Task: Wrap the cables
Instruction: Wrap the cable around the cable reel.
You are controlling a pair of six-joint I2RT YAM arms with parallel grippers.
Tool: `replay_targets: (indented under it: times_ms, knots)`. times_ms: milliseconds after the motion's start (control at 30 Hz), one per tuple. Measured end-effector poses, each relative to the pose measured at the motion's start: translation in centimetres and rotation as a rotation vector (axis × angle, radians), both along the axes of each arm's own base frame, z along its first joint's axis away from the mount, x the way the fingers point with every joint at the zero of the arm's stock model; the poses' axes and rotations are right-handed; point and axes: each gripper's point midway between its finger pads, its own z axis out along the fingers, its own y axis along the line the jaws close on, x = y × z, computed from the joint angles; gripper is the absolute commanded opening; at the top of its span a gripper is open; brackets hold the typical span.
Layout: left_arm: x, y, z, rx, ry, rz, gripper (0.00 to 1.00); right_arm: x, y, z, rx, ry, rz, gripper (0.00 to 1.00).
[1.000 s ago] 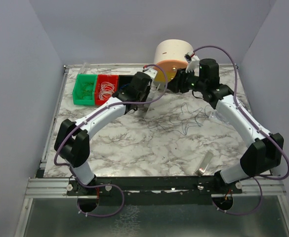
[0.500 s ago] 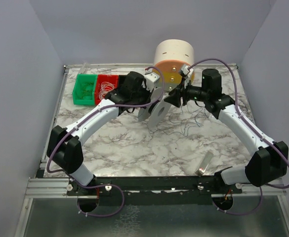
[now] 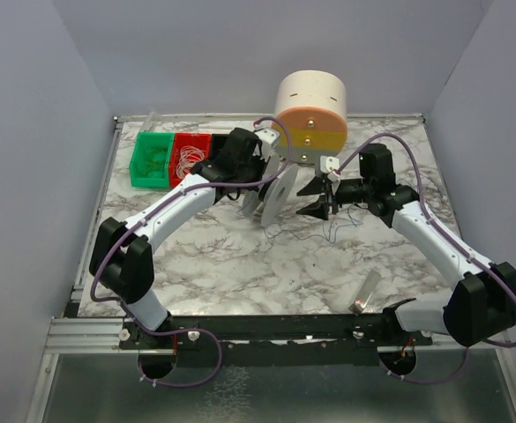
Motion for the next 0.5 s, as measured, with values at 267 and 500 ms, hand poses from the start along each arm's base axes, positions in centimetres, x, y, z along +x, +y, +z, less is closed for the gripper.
replay_targets:
  times_ms: [267, 500]
  knots:
    - [1.6, 1.3, 4.2, -0.072, -0.072, 0.086, 0.0, -0.9, 0.6, -3.1, 0.003, 0.083, 0.066, 0.5]
    - [2.2, 1.8, 11.7, -0.205, -0.212, 0.138, 0.0, 0.1, 1.6, -7.5, -0.066, 0.117, 0.051, 0.54]
